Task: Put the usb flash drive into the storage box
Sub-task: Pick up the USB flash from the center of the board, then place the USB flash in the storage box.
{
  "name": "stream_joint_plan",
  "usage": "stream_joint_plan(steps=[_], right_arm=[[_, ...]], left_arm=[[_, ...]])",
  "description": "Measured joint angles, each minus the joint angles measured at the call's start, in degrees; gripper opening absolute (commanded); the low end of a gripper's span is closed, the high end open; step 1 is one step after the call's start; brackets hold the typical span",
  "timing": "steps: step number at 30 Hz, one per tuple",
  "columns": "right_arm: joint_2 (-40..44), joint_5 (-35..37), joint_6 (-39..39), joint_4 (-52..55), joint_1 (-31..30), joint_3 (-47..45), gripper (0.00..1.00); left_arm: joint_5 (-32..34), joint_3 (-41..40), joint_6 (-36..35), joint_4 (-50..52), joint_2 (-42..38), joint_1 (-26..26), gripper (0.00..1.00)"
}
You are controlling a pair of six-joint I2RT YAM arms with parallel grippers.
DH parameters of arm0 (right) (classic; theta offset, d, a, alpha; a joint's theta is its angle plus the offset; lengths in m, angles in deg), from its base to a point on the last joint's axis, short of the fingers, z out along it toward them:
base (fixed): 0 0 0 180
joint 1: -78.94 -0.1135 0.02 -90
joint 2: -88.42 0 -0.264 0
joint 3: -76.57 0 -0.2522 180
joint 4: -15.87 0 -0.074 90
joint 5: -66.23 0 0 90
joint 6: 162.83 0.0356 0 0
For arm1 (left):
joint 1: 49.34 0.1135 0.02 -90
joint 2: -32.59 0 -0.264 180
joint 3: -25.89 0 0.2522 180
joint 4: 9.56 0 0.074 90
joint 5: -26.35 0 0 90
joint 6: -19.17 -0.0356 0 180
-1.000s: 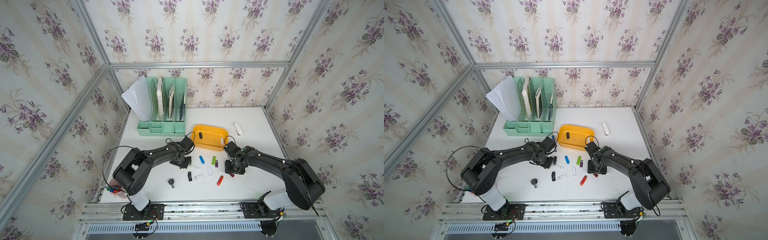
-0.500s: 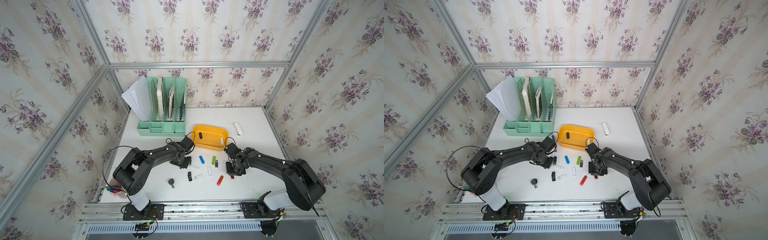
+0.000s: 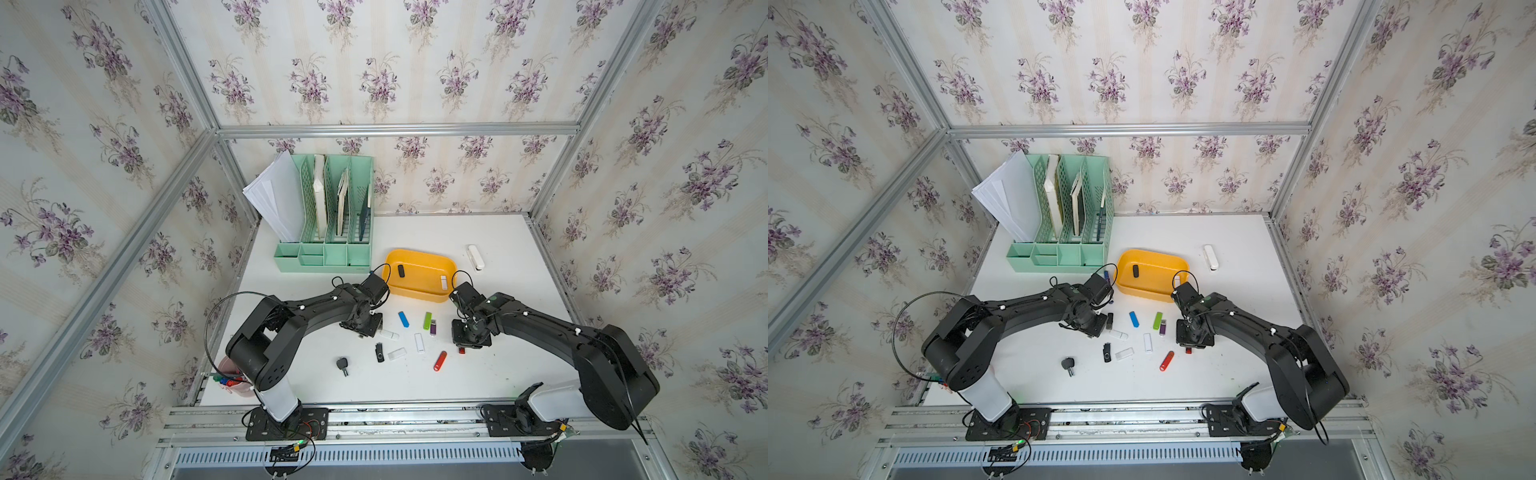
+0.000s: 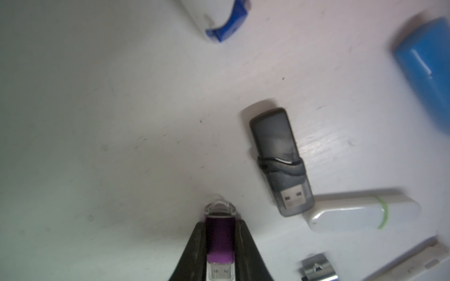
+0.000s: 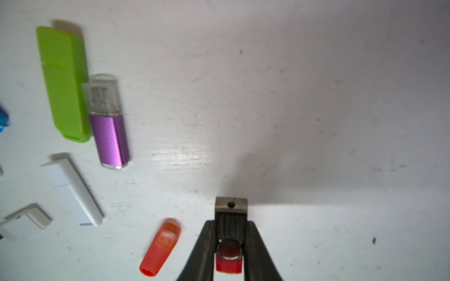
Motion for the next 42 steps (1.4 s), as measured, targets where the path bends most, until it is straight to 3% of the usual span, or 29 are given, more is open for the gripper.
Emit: stream_joint_plan(steps=[10, 24, 42], right_arm=[[-0.5, 1.4, -0.3, 5.8, 0.2, 13.2, 0.16], [-25.6, 4.1, -10.1, 7.6, 6.1, 45.2, 0.15], [-41.6, 3.8, -13.8, 2.6, 7.0, 49.4, 0.13]], left_arm=[[0.1, 0.0, 0.0, 0.0, 0.0, 0.0, 0.21], [0.2, 0.0, 0.2, 0.0, 0.2, 0.0, 0.21], [0.2, 0.3, 0.4, 0.4, 0.5, 0.0, 0.21]])
